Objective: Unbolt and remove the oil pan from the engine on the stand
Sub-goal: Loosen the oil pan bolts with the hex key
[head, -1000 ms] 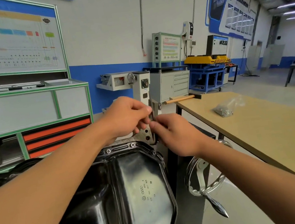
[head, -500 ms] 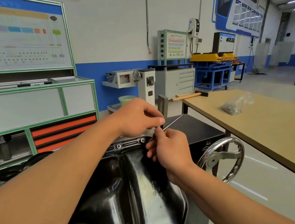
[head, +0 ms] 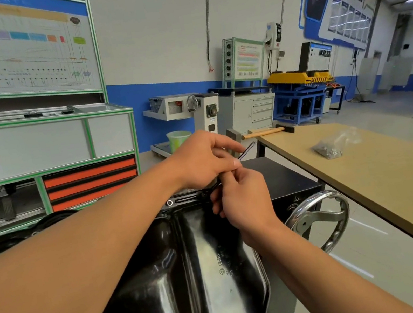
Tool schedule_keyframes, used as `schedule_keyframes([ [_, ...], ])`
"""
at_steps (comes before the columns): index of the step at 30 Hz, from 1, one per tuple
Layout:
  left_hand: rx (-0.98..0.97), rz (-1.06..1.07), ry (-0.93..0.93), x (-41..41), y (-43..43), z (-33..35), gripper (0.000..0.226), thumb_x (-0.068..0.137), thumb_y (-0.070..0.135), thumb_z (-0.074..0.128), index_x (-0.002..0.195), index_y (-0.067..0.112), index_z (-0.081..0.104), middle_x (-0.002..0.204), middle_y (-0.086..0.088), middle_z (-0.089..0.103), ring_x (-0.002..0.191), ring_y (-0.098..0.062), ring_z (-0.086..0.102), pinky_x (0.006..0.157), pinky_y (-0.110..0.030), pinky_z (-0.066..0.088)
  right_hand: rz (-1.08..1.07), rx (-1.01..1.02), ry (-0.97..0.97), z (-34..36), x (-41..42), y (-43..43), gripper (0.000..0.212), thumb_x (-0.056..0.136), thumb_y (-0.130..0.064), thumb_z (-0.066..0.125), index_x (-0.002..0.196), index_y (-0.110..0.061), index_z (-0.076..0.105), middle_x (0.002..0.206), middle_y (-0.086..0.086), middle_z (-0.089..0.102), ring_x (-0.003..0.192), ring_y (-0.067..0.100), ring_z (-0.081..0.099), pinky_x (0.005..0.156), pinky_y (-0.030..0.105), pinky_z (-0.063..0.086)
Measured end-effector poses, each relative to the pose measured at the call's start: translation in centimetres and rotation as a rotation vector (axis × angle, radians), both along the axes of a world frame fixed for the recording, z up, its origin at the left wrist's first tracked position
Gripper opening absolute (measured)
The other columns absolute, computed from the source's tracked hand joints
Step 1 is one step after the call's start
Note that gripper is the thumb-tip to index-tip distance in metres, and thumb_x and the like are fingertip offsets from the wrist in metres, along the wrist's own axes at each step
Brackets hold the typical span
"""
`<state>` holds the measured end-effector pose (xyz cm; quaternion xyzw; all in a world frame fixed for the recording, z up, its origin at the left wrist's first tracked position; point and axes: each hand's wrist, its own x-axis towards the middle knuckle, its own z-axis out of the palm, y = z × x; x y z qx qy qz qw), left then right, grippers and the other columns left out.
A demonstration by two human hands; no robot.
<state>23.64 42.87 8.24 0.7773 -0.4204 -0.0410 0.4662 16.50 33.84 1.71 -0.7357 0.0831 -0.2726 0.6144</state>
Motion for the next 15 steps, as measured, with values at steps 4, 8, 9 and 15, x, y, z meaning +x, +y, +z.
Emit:
schedule_keyframes([
  [4,0.003,0.006,0.013,0.01,0.05,-0.18,0.033,0.091,0.0,0.066,0.118,0.02,0.069,0.084,-0.003,0.078,0.081,-0.005,0.073,0.077,-0.016,0.055,0.01,-0.005,0.014,-0.16,-0.03,-0.04,0.044,0.106,-0.031,0.04,0.078,-0.005,0.06,0.047,0.001,0.059,0.036,0.01,0.052,0.038,0.021,0.038],
  [8,0.058,0.002,0.003,-0.04,0.12,-0.37,0.034,0.091,-0.002,0.065,0.122,0.014,0.067,0.083,-0.006,0.078,0.076,-0.002,0.072,0.068,-0.009,0.051,0.018,-0.002,0.022,-0.8,-0.23,0.15,0.042,0.106,-0.031,0.042,0.082,-0.002,0.063,0.05,0.001,0.061,0.038,0.01,0.054,0.039,0.022,0.038],
  [9,0.064,0.006,-0.003,-0.09,0.11,-0.33,0.034,0.091,-0.002,0.065,0.122,0.014,0.067,0.082,-0.006,0.078,0.076,-0.002,0.072,0.067,-0.009,0.051,0.021,-0.003,0.018,-0.85,-0.22,0.18,0.042,0.106,-0.03,0.042,0.084,-0.002,0.063,0.05,0.001,0.061,0.038,0.01,0.054,0.04,0.022,0.039],
  [15,0.047,0.02,0.004,-0.13,-0.16,0.61,0.034,0.092,0.003,0.066,0.121,0.02,0.067,0.08,0.002,0.078,0.092,-0.03,0.073,0.088,-0.049,0.057,0.028,-0.058,-0.032,-0.24,-0.3,-0.37,0.042,0.106,-0.031,0.042,0.076,-0.007,0.06,0.048,0.0,0.06,0.038,0.008,0.053,0.041,0.022,0.04],
])
